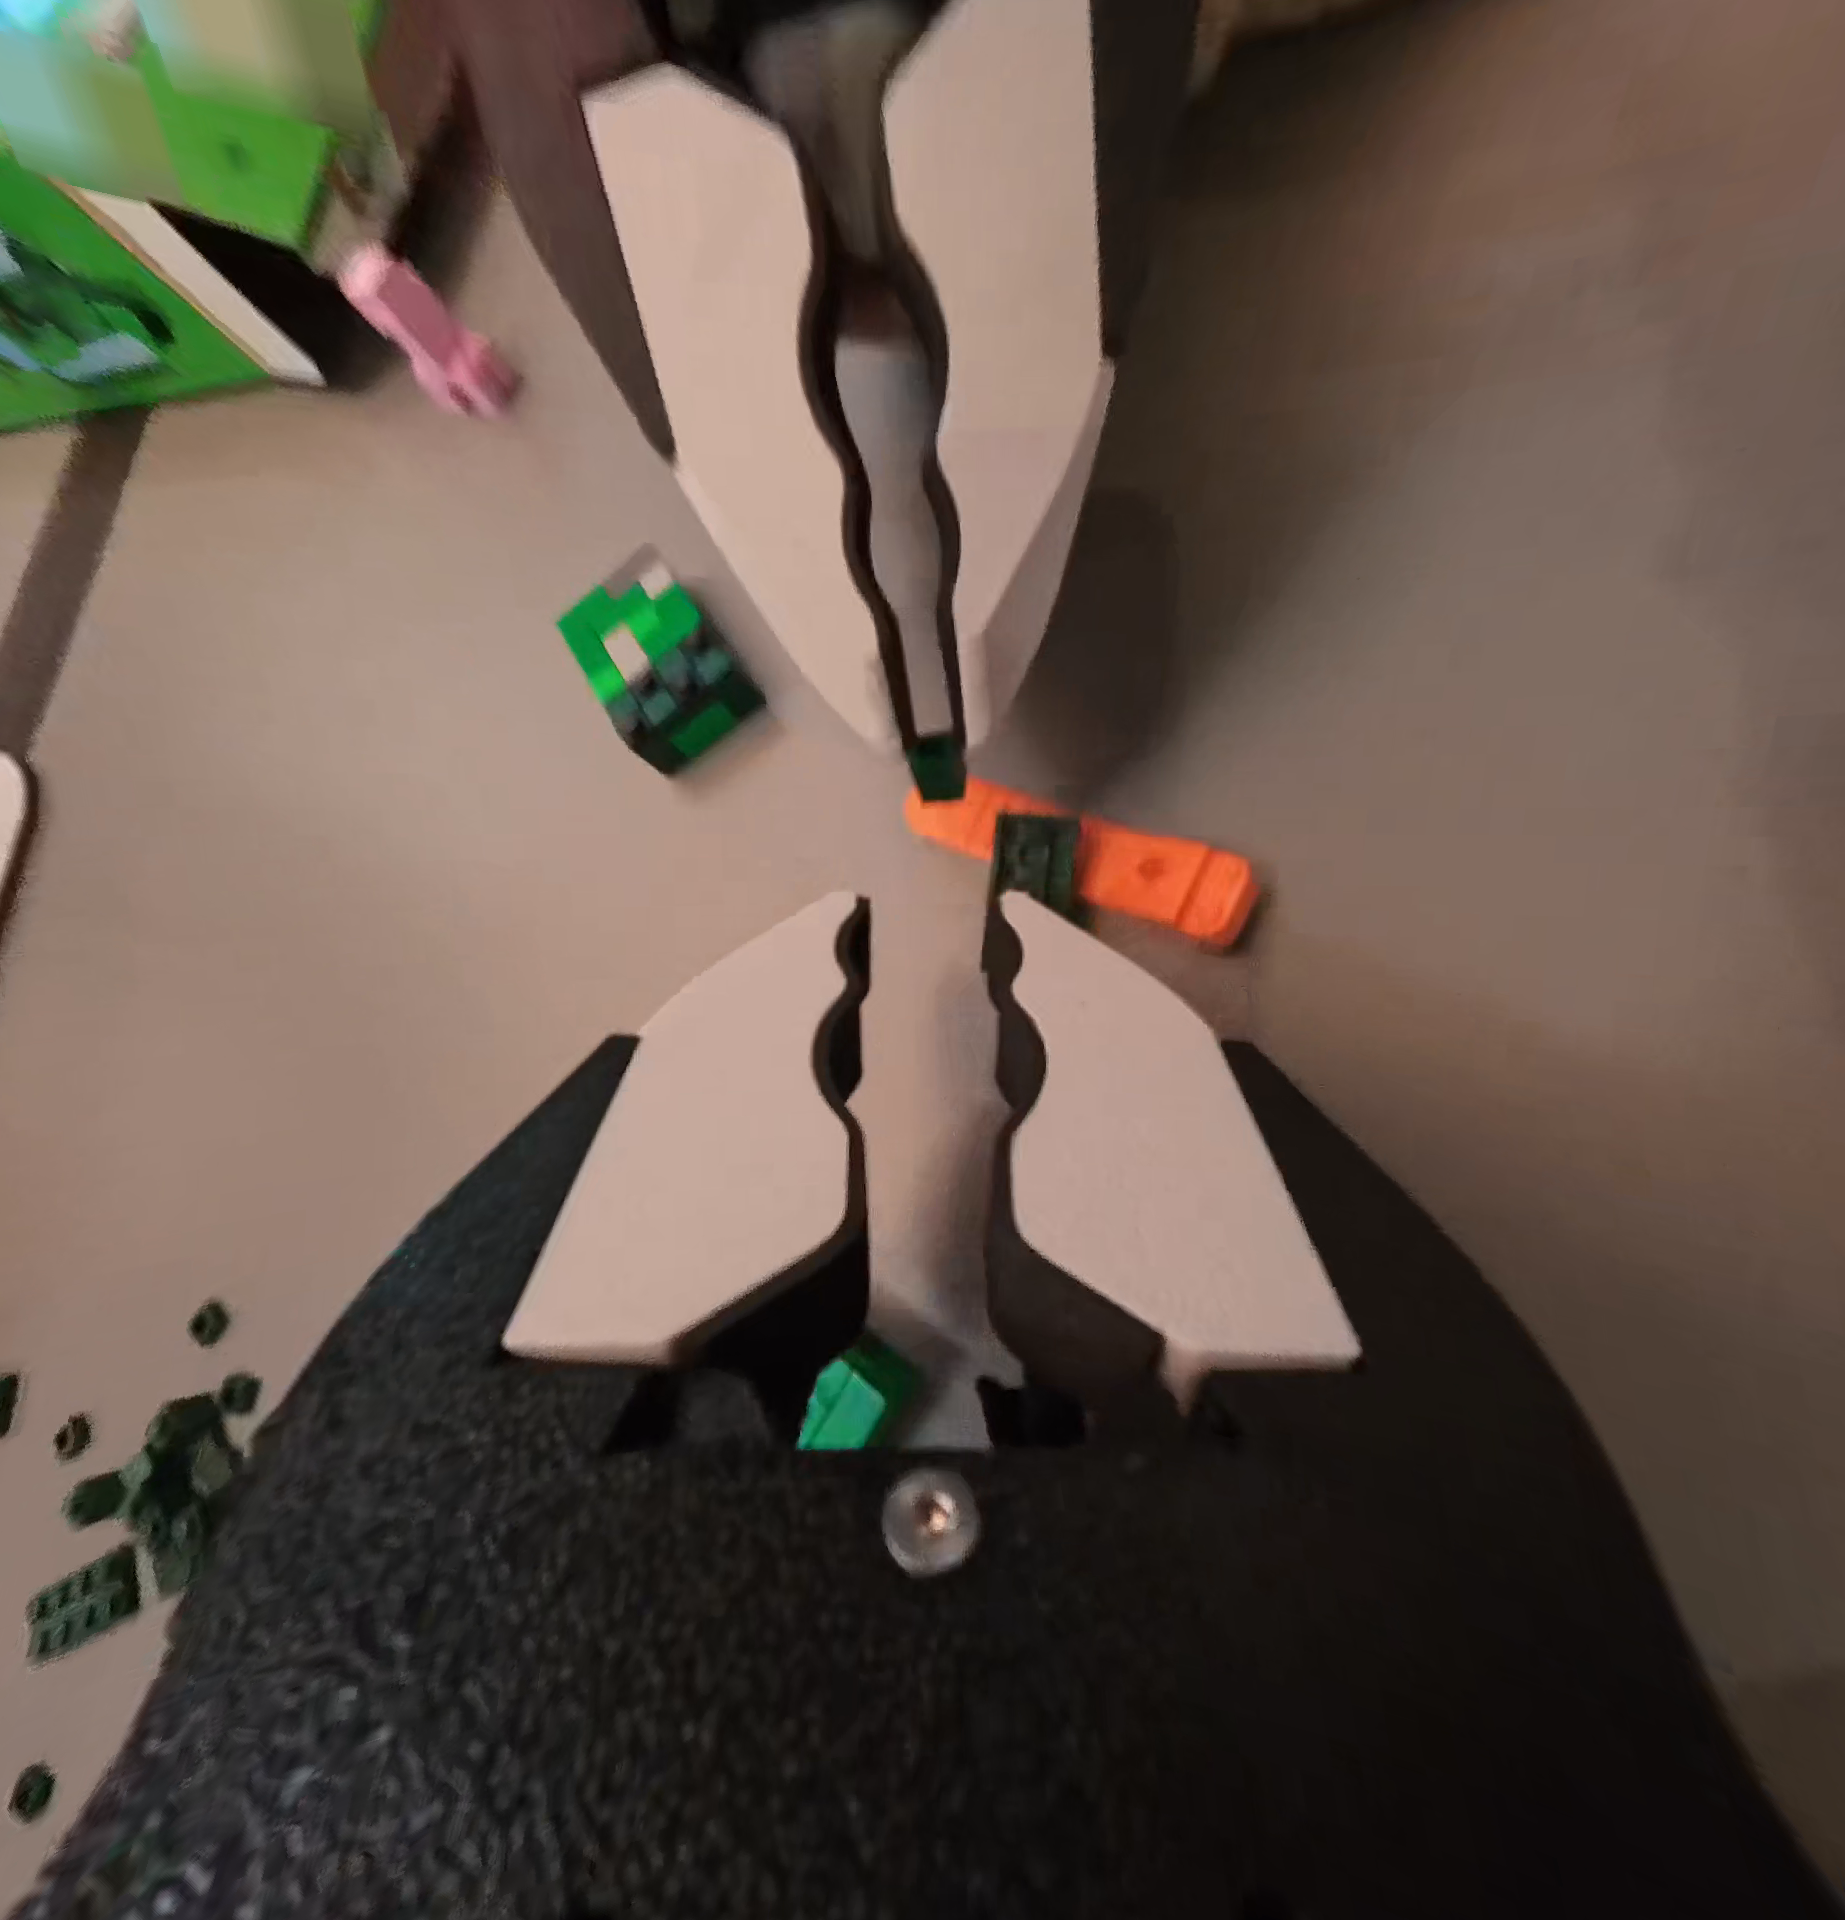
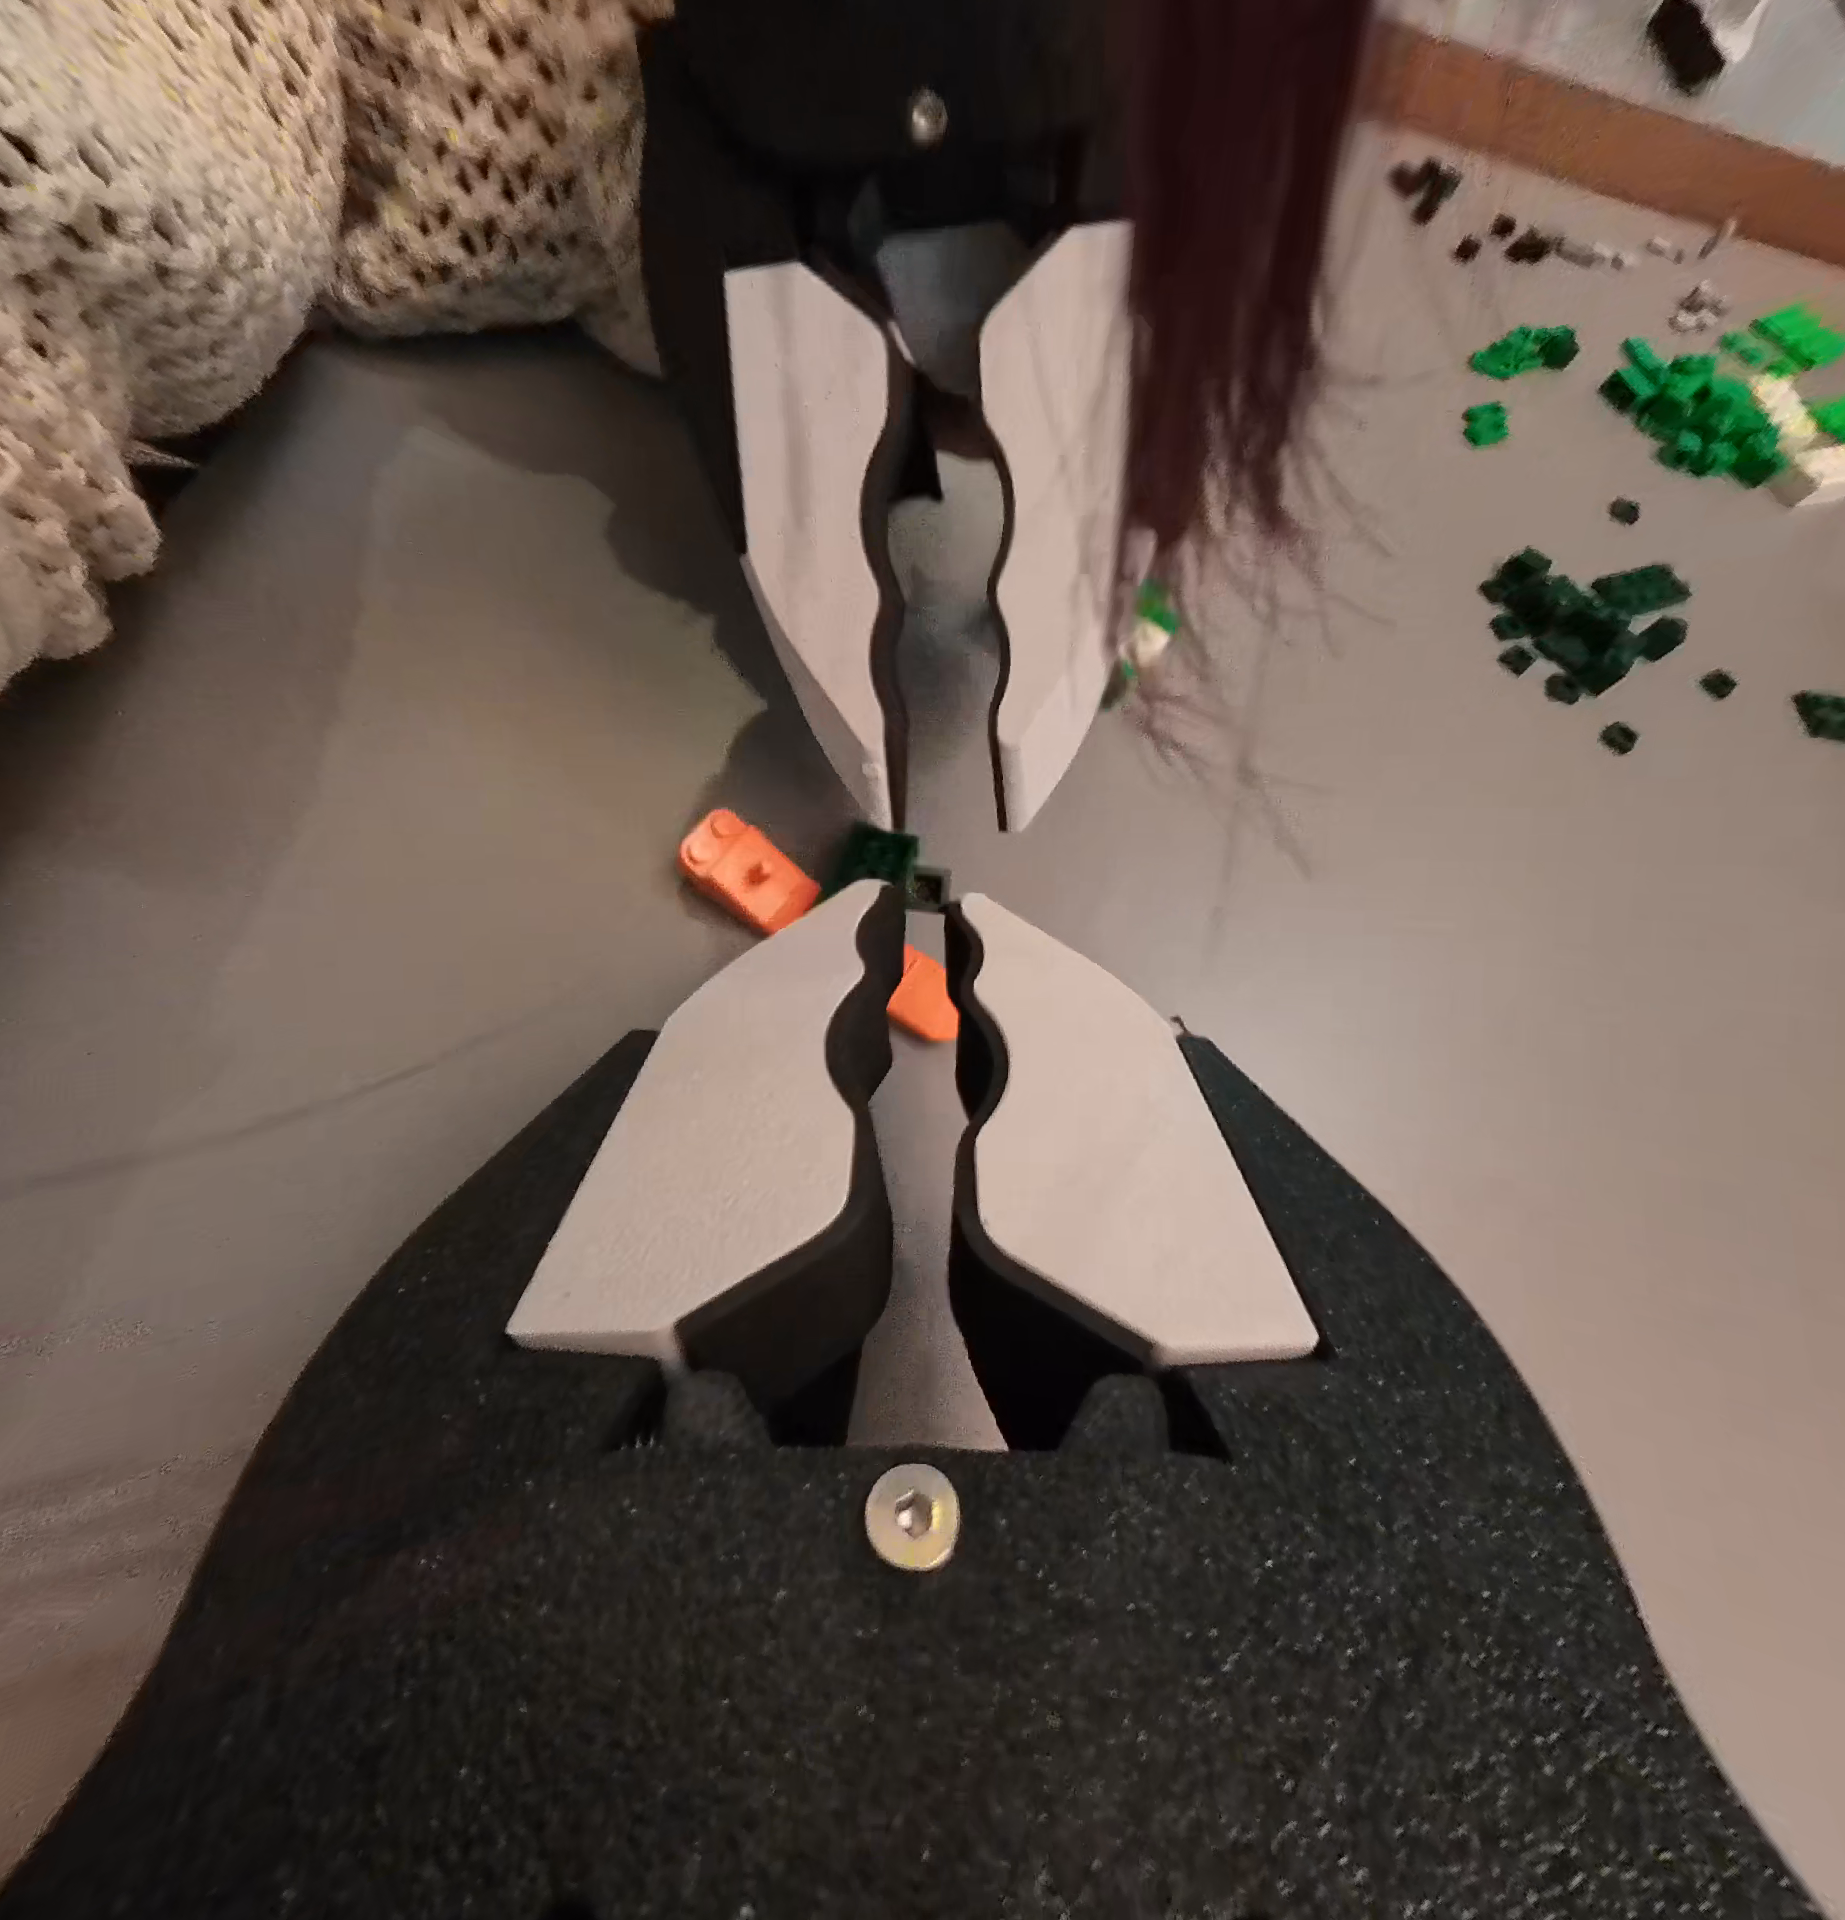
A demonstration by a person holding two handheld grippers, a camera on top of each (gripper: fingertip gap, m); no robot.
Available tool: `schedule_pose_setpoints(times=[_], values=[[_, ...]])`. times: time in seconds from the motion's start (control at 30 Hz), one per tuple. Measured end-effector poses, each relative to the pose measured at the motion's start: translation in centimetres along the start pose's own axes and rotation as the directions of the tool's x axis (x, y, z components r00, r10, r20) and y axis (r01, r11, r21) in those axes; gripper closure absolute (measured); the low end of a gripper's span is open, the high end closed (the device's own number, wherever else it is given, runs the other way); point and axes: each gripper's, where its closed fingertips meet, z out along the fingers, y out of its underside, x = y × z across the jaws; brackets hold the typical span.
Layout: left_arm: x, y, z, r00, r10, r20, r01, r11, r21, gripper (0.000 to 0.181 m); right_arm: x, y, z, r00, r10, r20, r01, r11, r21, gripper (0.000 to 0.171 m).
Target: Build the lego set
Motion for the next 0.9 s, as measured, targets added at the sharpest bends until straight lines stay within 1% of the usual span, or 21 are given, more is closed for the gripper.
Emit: schedule_pose_setpoints(times=[0.1, 0.17, 0.23, 0.43, 0.57, 0.67, 0.9], values=[[0.6, 1.9, 0.4, 0.999, -0.018, -0.042, 0.013, 0.995, -0.101, 0.146, -0.4, 1.0, 0.3, 0.998, 0.05, 0.048, -0.047, 0.997, -0.06, 0.164], [1.2, 2.1, 0.6, 0.994, -0.068, -0.091, 0.058, 0.993, -0.105, 0.139, -0.5, 1.1, 0.5, 0.998, 0.046, 0.051, -0.042, 0.997, -0.07, 0.164], [1.3, 2.1, 0.6, 0.99, -0.093, -0.11, 0.082, 0.991, -0.102, 0.138, -0.8, 1.0, 0.6, 0.998, 0.035, 0.056, -0.031, 0.997, -0.076, 0.164], [1.3, 2.0, 0.9, 0.987, -0.11, -0.116, 0.1, 0.991, -0.083, 0.146, -0.6, 1.3, 0.6, 0.999, 0.022, 0.039, -0.019, 0.996, -0.093, 0.164], [1.7, 1.2, 1.2, 0.989, -0.082, -0.122, 0.077, 0.996, -0.046, 0.157, -0.5, 1.6, 0.6, 0.999, 0.029, 0.038, -0.025, 0.995, -0.101, 0.164], [1.7, 1.3, 1.5, 0.99, -0.077, -0.116, 0.071, 0.996, -0.059, 0.163, -0.5, 1.7, 0.6, 0.999, 0.029, 0.041, -0.025, 0.994, -0.105, 0.164], [1.8, 0.7, 1.6, 0.997, 0.002, -0.079, -0.008, 0.997, -0.074, 0.163, -0.6, 1.7, 0.5, 0.997, 0.047, 0.057, -0.041, 0.993, -0.107, 0.164]])
